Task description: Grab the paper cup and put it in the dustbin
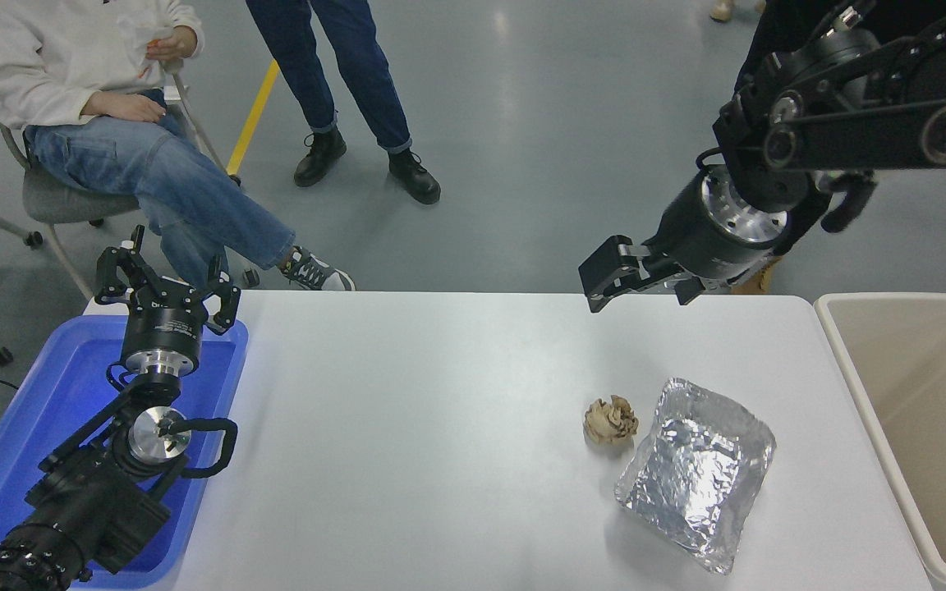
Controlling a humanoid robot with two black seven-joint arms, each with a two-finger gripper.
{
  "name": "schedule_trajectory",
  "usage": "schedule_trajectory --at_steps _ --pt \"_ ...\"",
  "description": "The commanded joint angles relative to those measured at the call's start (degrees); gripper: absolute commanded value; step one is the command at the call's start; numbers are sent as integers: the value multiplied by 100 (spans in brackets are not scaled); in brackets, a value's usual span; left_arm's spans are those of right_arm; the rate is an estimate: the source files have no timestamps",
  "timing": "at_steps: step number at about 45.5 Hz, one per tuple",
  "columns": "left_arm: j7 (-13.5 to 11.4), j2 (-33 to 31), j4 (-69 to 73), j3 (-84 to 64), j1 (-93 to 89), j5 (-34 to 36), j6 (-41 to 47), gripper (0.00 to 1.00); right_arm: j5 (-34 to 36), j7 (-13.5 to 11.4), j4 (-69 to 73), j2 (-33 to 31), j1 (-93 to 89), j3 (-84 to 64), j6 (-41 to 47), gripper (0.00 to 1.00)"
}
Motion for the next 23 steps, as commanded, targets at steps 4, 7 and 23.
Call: schedule_trajectory --at_steps 4,7,23 --pt "0 0 0 -8 0 0 0 99 393 -2 349 389 786 -253 732 100" --pt "0 0 0 -8 0 0 0 99 419 -2 498 442 962 -270 732 100" --pt "-9 0 0 -8 0 0 0 99 657 -2 973 416 1587 -701 732 100"
